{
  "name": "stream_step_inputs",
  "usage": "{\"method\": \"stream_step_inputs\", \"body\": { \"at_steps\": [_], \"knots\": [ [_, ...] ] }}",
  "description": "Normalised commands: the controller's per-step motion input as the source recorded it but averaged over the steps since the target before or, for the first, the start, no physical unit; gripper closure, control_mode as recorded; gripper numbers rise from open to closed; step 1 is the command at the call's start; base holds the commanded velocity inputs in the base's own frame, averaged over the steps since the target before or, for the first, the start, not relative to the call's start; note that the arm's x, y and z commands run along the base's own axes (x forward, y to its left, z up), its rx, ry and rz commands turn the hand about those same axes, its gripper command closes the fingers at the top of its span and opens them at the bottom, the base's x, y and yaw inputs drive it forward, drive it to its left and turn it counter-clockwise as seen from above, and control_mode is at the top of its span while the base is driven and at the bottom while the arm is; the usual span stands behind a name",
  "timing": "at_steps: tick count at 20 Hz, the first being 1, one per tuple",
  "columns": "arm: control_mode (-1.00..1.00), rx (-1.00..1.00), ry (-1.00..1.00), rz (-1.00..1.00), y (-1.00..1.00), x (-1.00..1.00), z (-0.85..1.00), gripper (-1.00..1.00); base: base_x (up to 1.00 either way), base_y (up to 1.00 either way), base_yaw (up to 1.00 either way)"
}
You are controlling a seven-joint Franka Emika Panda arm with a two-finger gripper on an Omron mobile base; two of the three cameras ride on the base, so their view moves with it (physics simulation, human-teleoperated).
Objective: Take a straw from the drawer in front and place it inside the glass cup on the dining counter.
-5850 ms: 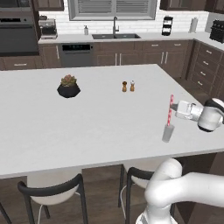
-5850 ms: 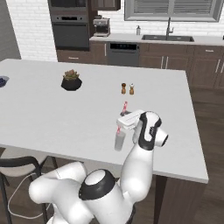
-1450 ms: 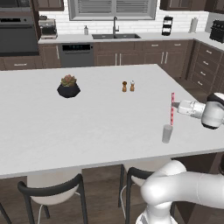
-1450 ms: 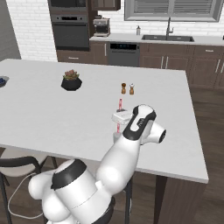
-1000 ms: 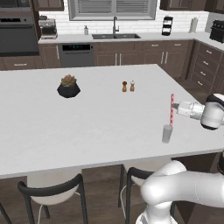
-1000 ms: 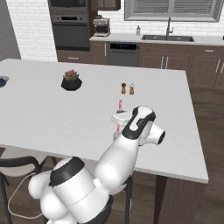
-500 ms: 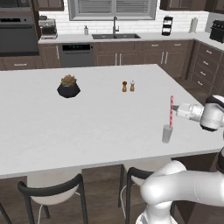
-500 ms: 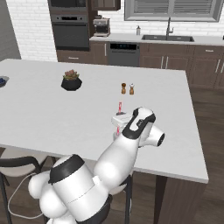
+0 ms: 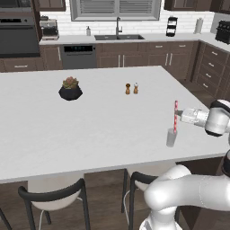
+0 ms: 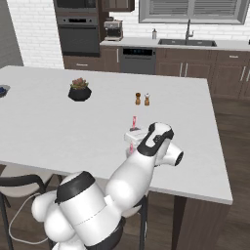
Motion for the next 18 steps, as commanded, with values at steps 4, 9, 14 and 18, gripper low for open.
{"method": "stream_step_inputs", "body": {
  "at_steps": [4,9,14,18],
  "knots": [
    [-1.0,0.0,0.0,0.0,0.0,0.05,-0.01,1.0,0.0,0.0,0.0],
    [-1.0,0.0,0.0,0.0,0.0,0.11,0.0,1.0,0.0,0.0,0.0],
    [-1.0,0.0,0.0,0.0,0.0,0.03,0.0,1.0,0.0,0.0,0.0],
    [-1.0,0.0,0.0,0.0,0.0,0.0,0.02,1.0,0.0,0.0,0.0]
  ]
}}
